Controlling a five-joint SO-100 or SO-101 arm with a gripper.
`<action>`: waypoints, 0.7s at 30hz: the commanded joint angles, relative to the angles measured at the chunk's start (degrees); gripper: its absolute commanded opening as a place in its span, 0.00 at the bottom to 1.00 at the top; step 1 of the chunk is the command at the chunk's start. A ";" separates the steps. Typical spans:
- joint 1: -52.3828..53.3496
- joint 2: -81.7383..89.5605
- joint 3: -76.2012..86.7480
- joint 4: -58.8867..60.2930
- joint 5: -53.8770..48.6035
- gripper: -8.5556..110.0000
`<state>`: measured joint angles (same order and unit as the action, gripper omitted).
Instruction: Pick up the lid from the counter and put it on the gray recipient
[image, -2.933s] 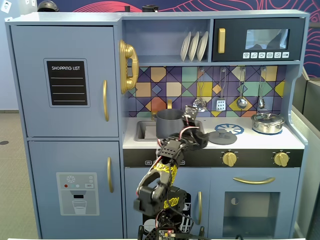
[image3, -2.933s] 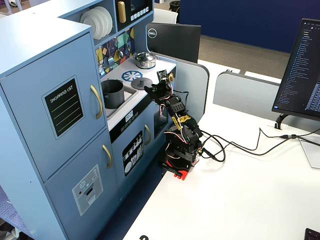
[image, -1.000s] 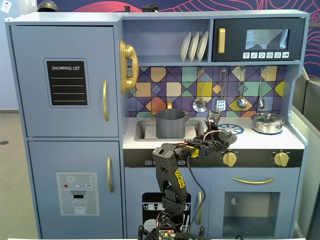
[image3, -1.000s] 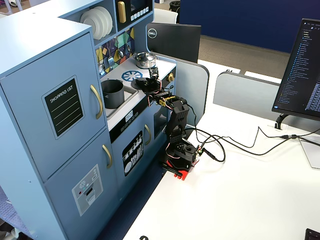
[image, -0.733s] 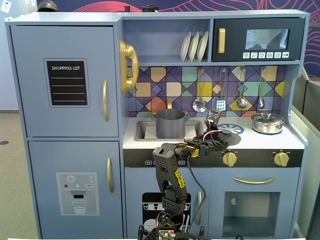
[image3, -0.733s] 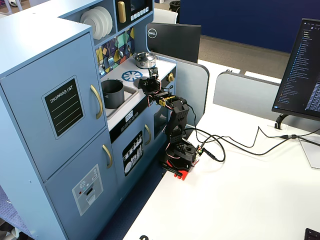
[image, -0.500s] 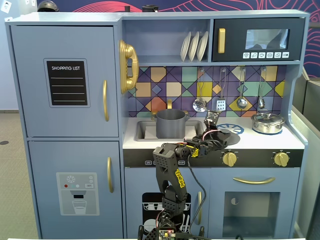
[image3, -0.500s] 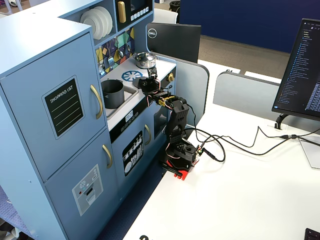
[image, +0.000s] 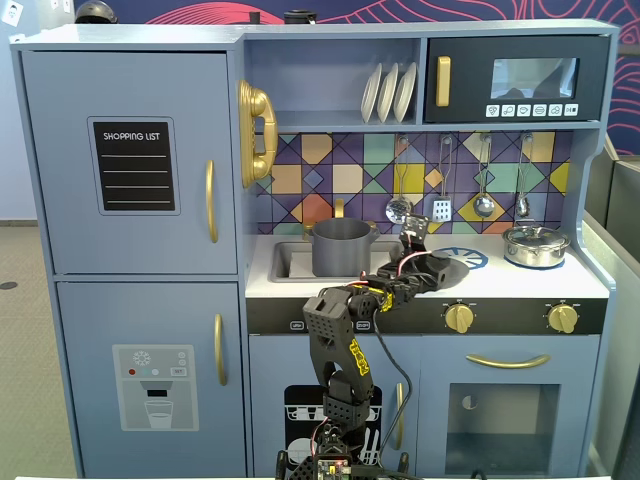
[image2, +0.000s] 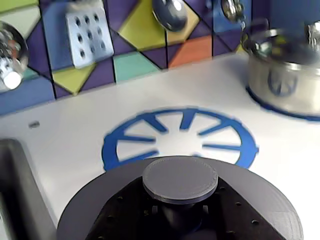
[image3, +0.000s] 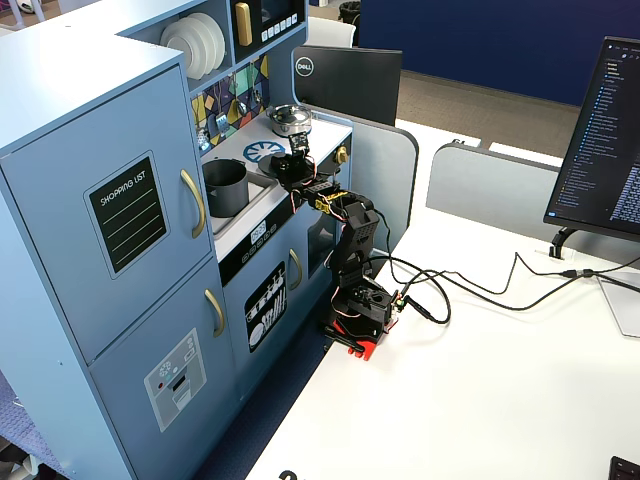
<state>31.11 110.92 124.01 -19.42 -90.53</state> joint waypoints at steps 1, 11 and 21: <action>-0.53 6.33 -5.89 1.67 -0.62 0.07; -5.36 10.99 -17.05 13.27 -0.88 0.07; -17.23 12.22 -22.85 20.57 -0.70 0.07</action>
<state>17.31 119.00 105.91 0.09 -91.05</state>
